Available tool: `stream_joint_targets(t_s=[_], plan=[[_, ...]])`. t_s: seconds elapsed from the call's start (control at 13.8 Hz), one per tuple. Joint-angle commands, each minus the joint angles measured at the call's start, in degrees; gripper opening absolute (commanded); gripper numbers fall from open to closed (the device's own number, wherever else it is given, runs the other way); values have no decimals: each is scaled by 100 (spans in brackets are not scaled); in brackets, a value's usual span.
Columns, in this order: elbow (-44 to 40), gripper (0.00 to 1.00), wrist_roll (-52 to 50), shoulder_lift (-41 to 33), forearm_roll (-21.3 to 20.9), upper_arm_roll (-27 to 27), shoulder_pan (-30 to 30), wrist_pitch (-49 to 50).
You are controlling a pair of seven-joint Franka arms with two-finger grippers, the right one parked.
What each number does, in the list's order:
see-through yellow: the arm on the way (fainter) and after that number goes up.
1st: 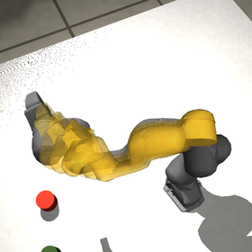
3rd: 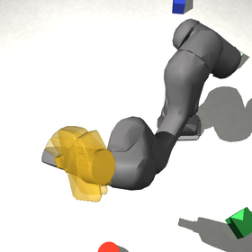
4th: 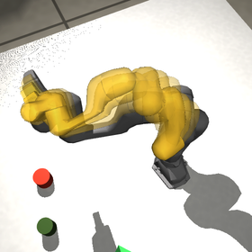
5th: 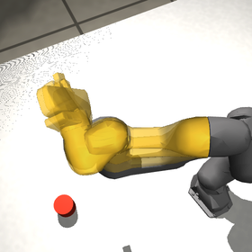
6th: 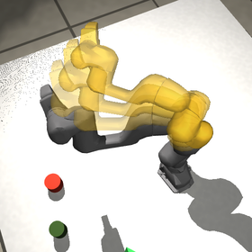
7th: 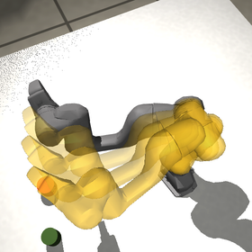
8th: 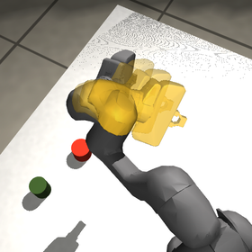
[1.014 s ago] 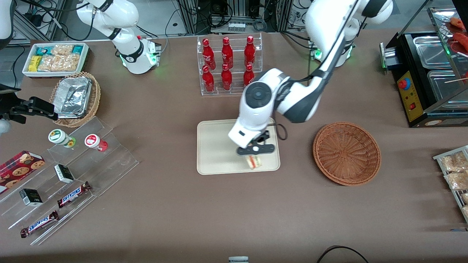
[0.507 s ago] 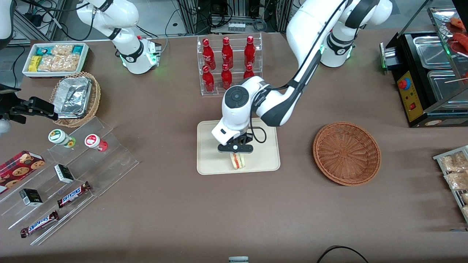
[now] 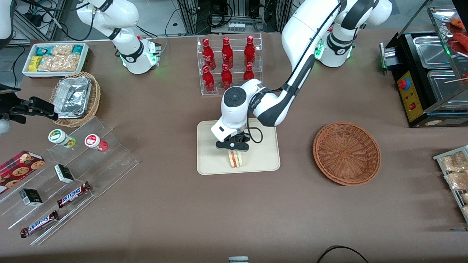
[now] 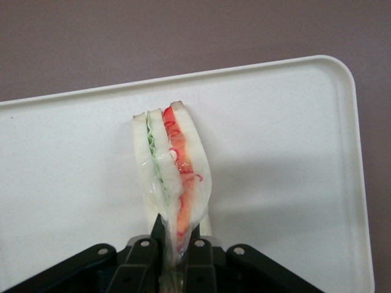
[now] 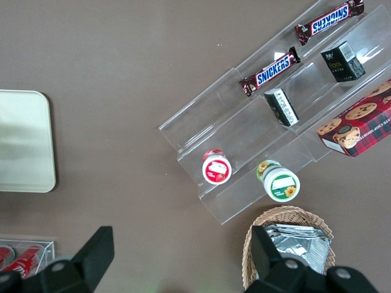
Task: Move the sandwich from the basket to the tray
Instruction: 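Lower the sandwich onto the beige tray and open the left gripper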
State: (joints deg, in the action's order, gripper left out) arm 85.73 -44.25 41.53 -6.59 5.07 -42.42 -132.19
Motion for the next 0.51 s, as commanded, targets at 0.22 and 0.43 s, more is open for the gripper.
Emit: stream_joint_targets(t_s=[0.22, 0.43], plan=[[233, 82, 12, -92, -158, -77, -108, -62], [225, 99, -23, -144, -158, -77, -108, -35]])
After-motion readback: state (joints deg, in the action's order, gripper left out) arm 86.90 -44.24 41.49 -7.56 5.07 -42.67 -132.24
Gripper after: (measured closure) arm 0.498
